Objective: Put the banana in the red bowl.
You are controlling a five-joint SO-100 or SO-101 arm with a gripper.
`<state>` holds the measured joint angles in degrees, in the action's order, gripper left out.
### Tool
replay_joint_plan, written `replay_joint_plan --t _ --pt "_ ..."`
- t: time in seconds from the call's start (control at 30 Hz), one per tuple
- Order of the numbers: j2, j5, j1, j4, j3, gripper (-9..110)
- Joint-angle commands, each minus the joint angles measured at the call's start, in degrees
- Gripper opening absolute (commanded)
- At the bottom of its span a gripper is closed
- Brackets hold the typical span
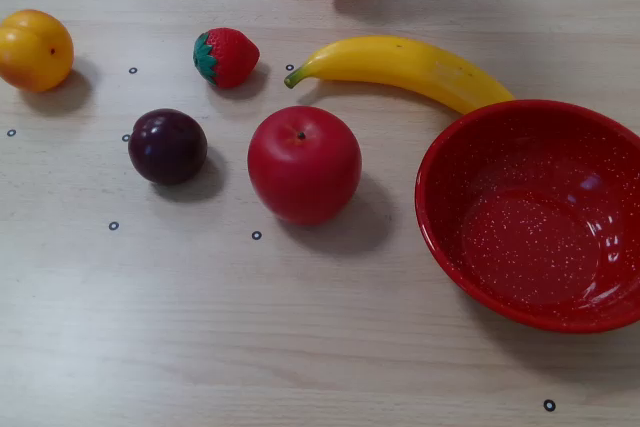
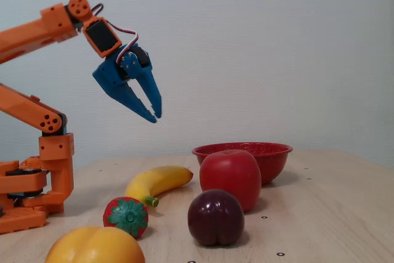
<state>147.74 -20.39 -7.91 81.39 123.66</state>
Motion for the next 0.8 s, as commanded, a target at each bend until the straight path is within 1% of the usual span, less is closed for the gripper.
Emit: replay_joint_plan --t 0.0,0.17,0.23,0.37,0.53,0.67,0.73,0.77 --pt "-2.64 -3.96 -3.34 2.46 -6.68 0" --pt "-5.27 -9.49 -10.2 5.89 -6.42 2" --pt "-7.73 -13.54 -11.43 7.12 -6.06 0" --pt "-16.35 -17.58 -13.01 9.76 -7.38 1" --pt "-30.06 -21.36 -13.36 14.85 -13.1 9" --pt "-37.18 -23.55 -15.56 17.93 -18.63 14" --pt "-38.85 -23.99 -17.14 19.34 -21.36 20" --pt "-39.2 -24.35 -17.93 20.04 -22.32 25"
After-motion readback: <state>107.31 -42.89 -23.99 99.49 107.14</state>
